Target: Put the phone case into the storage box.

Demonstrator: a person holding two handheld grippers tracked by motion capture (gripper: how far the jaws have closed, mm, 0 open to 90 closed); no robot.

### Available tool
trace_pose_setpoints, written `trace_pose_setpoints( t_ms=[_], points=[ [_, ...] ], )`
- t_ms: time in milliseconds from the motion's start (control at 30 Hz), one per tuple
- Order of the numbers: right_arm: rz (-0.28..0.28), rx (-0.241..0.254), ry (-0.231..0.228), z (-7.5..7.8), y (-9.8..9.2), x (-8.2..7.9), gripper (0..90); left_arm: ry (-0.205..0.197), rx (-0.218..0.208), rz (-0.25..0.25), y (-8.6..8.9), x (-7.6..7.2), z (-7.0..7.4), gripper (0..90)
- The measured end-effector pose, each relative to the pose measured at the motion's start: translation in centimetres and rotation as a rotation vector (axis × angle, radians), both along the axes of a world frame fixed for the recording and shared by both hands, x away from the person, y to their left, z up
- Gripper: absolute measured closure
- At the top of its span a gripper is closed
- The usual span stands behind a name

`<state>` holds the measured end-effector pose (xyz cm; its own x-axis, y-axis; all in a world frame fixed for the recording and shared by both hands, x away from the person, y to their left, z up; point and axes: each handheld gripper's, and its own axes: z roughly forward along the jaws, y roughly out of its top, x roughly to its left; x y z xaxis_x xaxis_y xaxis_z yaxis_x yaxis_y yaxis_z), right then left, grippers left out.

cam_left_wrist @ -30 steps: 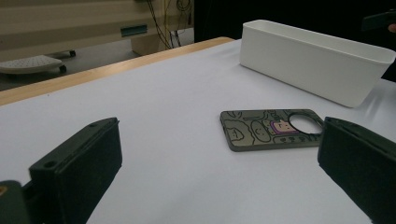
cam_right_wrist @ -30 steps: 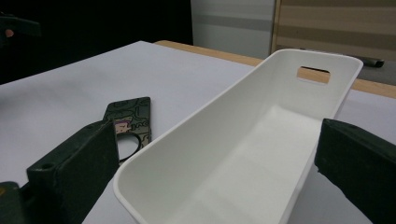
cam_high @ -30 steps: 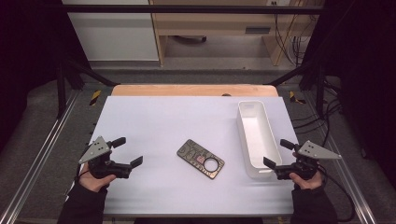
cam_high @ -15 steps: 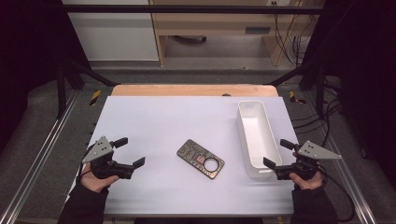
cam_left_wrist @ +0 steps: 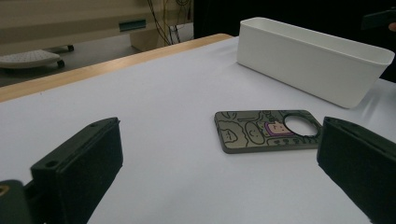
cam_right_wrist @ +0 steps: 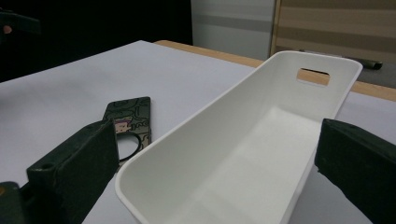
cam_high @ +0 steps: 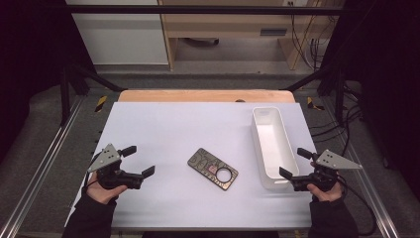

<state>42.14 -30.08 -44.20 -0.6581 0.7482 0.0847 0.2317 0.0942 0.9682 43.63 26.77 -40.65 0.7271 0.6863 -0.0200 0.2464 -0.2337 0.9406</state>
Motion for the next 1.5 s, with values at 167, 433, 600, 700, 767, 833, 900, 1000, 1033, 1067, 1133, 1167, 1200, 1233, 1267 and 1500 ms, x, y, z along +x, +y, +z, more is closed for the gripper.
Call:
trace_pose_setpoints(
  t_ms=[167,433,600,700,767,833,900,1000,1033,1067,1133,1167,1200,1233,1267,1500],
  points=[
    [-0.001,0.001,-0.002,0.0,0.0,0.0,0.4,0.011,0.015,-0.003,-1.2,-0.2,0.2,1.3],
    [-0.002,0.002,-0.003,0.1,0.0,0.0,0.4,0.026,0.038,-0.018,-3.7,-0.5,0.1,6.9],
    [-0.001,0.0,-0.006,0.1,0.0,0.0,0.4,0.04,0.065,-0.028,-5.1,-0.6,-0.2,13.7],
    [-0.001,0.0,-0.007,0.1,0.0,0.0,0.4,0.054,0.08,-0.029,-6.0,-0.7,-0.6,18.2],
    [-0.001,0.0,-0.006,0.1,0.0,0.0,0.4,0.06,0.08,-0.029,-6.3,-0.7,-0.8,21.8],
    [-0.001,0.001,-0.006,0.1,0.0,0.0,0.4,0.072,0.082,-0.027,-6.7,-0.6,-1.0,23.8],
    [-0.001,-0.001,-0.004,0.1,0.0,0.0,0.4,0.084,0.087,-0.027,-7.2,-0.6,-1.3,30.0],
    [-0.001,0.001,-0.004,0.1,0.0,0.0,0.4,0.09,0.1,-0.034,-7.9,-0.6,-1.7,36.2],
    [-0.001,0.001,-0.004,0.1,0.0,0.0,0.4,0.095,0.106,-0.039,-8.1,-0.6,-1.8,36.2],
    [-0.001,0.0,-0.006,0.1,0.0,0.0,0.4,0.101,0.114,-0.037,-8.4,-0.6,-1.9,38.1],
    [-0.003,0.001,-0.005,0.1,0.0,0.0,0.4,0.115,0.111,-0.044,-8.8,-0.5,-2.1,42.3],
    [-0.003,0.002,-0.005,0.1,0.0,0.0,0.4,0.131,0.107,-0.048,-9.1,-0.5,-2.2,44.0],
    [-0.003,0.002,-0.005,0.1,0.0,-0.1,0.4,0.14,0.11,-0.053,-9.2,-0.4,-2.3,46.2],
    [-0.003,0.002,-0.005,0.1,0.0,0.0,0.4,0.148,0.114,-0.059,-9.5,-0.3,-2.4,47.2],
    [-0.002,0.002,-0.005,0.1,0.0,0.0,0.4,0.145,0.129,-0.062,-9.8,-0.4,-2.6,48.9],
    [-0.002,0.0,-0.006,0.1,0.0,0.0,0.4,0.174,0.182,-0.094,-11.9,-0.3,-3.5,63.6]
  ],
)
